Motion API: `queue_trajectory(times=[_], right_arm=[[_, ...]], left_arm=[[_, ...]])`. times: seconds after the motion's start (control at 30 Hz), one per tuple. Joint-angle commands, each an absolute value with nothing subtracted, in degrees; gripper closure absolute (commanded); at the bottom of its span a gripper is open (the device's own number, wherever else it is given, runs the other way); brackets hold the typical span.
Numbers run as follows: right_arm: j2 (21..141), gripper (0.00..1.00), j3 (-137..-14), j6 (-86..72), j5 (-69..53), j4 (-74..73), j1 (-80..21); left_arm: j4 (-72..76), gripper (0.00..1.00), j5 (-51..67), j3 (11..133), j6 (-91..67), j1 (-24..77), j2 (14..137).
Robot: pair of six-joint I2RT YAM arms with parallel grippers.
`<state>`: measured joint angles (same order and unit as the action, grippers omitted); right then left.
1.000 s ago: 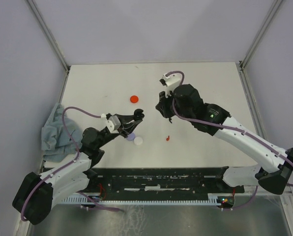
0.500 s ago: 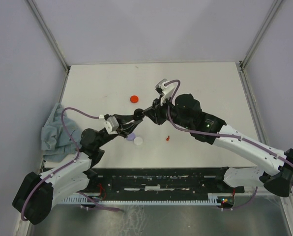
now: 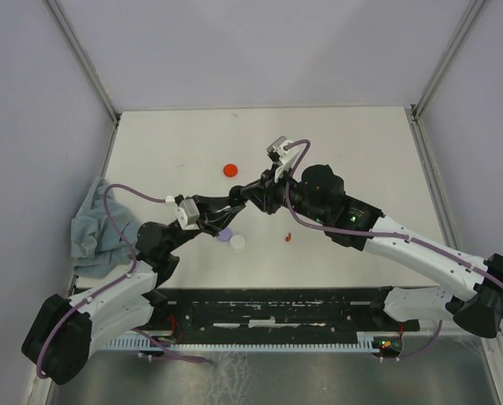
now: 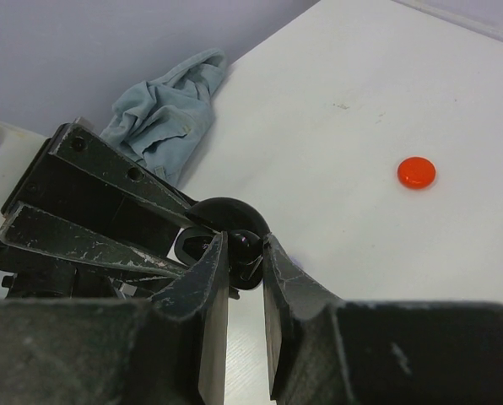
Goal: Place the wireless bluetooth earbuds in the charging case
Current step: Place the earbud in the charging case.
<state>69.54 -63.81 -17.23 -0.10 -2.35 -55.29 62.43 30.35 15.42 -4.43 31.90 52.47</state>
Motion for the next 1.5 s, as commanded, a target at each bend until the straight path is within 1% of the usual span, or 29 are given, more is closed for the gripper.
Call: queue_trajectory(times=[0.0, 0.63, 0.83, 1.03, 1.23, 1.33, 1.47], right_arm=[[68.04, 0.8, -63.72, -17.58, -1.32, 2.58, -55.78], [68.49, 0.8, -61.76, -18.23, -6.62, 6.69, -55.98], [67.42, 0.79, -60.05, -17.56, -7.17, 7.82, -55.96], [66.9, 0.76, -58.58, -16.1, -7.75, 7.84, -55.97], [67.66, 0.73, -59.28, -16.48, -8.05, 6.92, -55.97], [67.61, 0.72, -60.04, -16.03, -7.73, 5.31, -55.94], [66.5, 0.63, -60.3, -15.12, -5.87, 3.13, -55.99]], left_arm=[[66.59, 0.97, 30.82, 18.4, -6.58, 31.72, 52.38], [70.51, 0.97, 27.54, 19.05, -13.36, 31.73, 54.04], [72.66, 0.97, 21.46, 18.38, -18.26, 31.77, 54.18], [75.45, 0.97, 22.1, 18.59, -22.36, 31.72, 55.23], [76.2, 0.97, 29.1, 19.39, -22.13, 31.75, 56.39], [76.2, 0.97, 30.74, 19.03, -20.99, 31.73, 56.05], [74.53, 0.97, 29.66, 18.46, -19.24, 31.76, 54.64]])
